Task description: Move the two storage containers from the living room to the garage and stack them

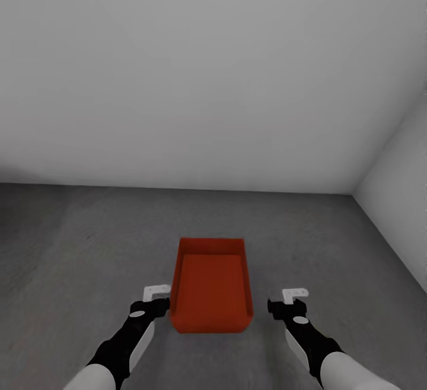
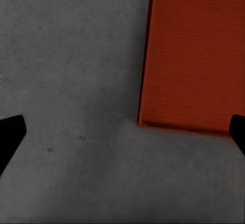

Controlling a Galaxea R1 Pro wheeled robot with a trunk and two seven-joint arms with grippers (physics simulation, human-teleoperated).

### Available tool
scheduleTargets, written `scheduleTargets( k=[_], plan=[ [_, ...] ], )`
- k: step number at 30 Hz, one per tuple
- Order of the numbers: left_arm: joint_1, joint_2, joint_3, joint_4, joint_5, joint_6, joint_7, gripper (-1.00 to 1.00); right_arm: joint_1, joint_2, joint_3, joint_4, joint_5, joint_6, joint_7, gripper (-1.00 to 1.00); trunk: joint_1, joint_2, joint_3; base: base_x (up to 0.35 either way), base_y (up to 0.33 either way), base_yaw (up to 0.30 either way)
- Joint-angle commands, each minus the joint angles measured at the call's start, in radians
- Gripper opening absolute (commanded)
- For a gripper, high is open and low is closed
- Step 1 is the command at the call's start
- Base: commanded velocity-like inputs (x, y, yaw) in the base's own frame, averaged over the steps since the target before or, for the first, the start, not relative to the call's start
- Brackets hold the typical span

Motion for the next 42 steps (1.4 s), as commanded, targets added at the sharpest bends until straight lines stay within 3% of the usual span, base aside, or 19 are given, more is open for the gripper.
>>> scheduleTargets(
  k=[1,19,26,29,31,33,38,42],
  plan=[
    [0.0,0.001,-0.007,-0.002,0.01,0.005,0.009,1.0,-0.001,0.0,0.007,0.001,-0.008,-0.003,-0.006,1.0,-0.001,-0.001,-0.001,-0.343,0.0,0.0],
    [0.0,0.001,-0.007,-0.001,0.01,0.005,0.009,1.0,-0.001,-0.002,0.007,0.001,-0.02,-0.003,-0.005,1.0,-0.001,-0.001,-0.001,-0.34,0.0,0.0],
    [-0.001,0.007,-0.006,0.007,0.011,0.006,0.007,1.0,-0.001,-0.001,0.006,0.039,-0.022,0.008,0.002,1.0,-0.001,-0.001,-0.001,-0.106,0.0,0.0],
    [-0.001,0.022,-0.006,0.031,0.013,0.007,0.006,1.0,-0.001,-0.001,0.007,0.073,-0.02,0.009,0.005,1.0,-0.001,-0.001,-0.001,-0.016,0.0,0.0],
    [-0.001,0.055,-0.006,0.085,0.021,0.006,0.003,1.0,-0.001,-0.001,0.007,0.106,-0.018,0.01,0.006,1.0,-0.001,-0.001,-0.001,-0.005,0.0,0.0],
    [0.0,0.069,-0.006,0.124,0.037,0.006,0.002,1.0,-0.001,0.0,0.007,0.123,-0.018,0.01,0.006,1.0,-0.001,-0.001,-0.001,-0.002,0.0,0.0],
    [0.0,0.12,-0.007,0.264,0.116,0.003,-0.002,1.0,-0.001,0.0,0.007,0.177,-0.019,0.01,0.005,1.0,-0.001,-0.001,-0.001,0.0,0.0,0.0],
    [0.0,0.143,-0.008,0.371,0.144,0.0,-0.005,1.0,-0.001,-0.001,0.006,0.249,-0.02,0.006,0.005,1.0,-0.001,-0.001,-0.001,0.0,0.0,0.0]
  ],
)
